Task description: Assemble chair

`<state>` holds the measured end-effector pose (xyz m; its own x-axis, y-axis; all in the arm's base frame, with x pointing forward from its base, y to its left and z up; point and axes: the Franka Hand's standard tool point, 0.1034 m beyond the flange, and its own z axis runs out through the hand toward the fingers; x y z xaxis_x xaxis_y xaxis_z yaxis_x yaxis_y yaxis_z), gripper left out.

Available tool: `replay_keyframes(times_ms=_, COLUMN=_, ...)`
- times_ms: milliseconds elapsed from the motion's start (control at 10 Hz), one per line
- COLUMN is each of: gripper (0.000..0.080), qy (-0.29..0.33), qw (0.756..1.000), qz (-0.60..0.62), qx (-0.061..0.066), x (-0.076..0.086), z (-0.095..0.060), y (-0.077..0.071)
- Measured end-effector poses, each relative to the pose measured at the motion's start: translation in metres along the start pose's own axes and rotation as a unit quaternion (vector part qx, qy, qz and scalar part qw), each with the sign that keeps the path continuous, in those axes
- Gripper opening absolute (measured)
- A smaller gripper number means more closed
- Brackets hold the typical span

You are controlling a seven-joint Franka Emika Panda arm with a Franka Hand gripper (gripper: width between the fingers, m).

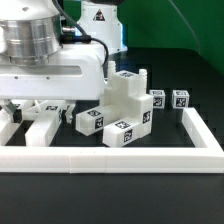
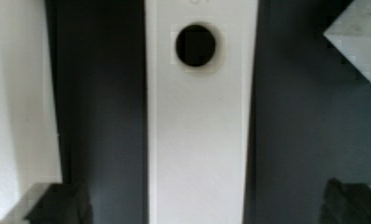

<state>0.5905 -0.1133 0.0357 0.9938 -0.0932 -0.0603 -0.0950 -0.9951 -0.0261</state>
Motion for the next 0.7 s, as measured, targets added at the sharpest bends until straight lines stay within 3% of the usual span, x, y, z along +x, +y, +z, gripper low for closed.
replay_keyframes(times_ms=200, gripper=0.0649, qy=0.0, qw=1.0, qz=-0.001, qx=-0.001, x=0.0, z=0.001, y=0.0)
replay_keyframes(times_ms=400, gripper=0.0649, qy=0.017, qw=1.0, qz=-0.001, qx=-0.013, x=-0.006, z=0.017, y=0.006)
replay_keyframes(times_ms=700, gripper=0.0649, qy=0.016, qw=1.0, qz=0.0, qx=-0.018, x=-0.01, z=0.028, y=0.009)
